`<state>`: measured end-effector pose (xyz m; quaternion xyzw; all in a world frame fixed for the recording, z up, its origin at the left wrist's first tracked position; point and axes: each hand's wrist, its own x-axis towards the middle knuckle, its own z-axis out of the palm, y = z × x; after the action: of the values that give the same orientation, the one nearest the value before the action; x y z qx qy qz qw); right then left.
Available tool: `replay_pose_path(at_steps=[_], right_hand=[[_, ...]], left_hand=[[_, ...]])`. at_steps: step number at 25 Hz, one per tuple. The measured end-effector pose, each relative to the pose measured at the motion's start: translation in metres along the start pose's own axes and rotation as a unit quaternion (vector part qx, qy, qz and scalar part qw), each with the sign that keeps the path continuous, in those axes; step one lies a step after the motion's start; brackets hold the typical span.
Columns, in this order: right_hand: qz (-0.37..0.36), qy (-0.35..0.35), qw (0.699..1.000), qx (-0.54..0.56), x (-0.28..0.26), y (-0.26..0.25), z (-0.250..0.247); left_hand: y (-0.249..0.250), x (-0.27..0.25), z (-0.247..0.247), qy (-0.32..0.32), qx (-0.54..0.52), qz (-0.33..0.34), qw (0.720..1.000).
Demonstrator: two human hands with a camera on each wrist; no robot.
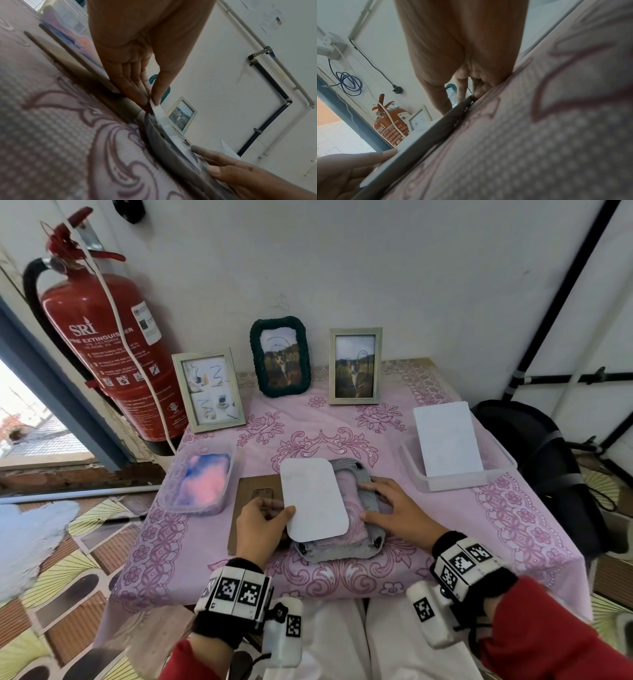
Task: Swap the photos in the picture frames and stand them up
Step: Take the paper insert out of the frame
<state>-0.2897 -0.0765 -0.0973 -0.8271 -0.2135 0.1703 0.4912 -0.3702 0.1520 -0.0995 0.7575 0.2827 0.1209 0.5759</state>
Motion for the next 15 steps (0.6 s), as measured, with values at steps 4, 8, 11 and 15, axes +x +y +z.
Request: replay_pose_path(at_steps=[4, 8, 11, 15], right_hand=[[0.001, 0.005, 1.000, -0.008, 0.000, -0.002, 0.000], [-0.005, 0.002, 1.000, -0.022, -0.001, -0.002, 0.000], [0.010, -0.016, 1.000, -0.021, -0.002, -0.006, -0.002], [-0.009, -0.013, 0.993, -0.113, -0.005, -0.013, -0.007]], left_hand=[[0.000, 0.001, -0.001, -0.003, -0.007, -0.003, 1.000], [-0.002, 0.003, -0.001, -0.002, -0.008, -0.006, 1.000], [-0.001, 0.003, -0.002, -0.007, -0.012, -0.004, 1.000], [0.006, 0.000, -0.003, -0.029, -0.052, 0.005, 0.998]])
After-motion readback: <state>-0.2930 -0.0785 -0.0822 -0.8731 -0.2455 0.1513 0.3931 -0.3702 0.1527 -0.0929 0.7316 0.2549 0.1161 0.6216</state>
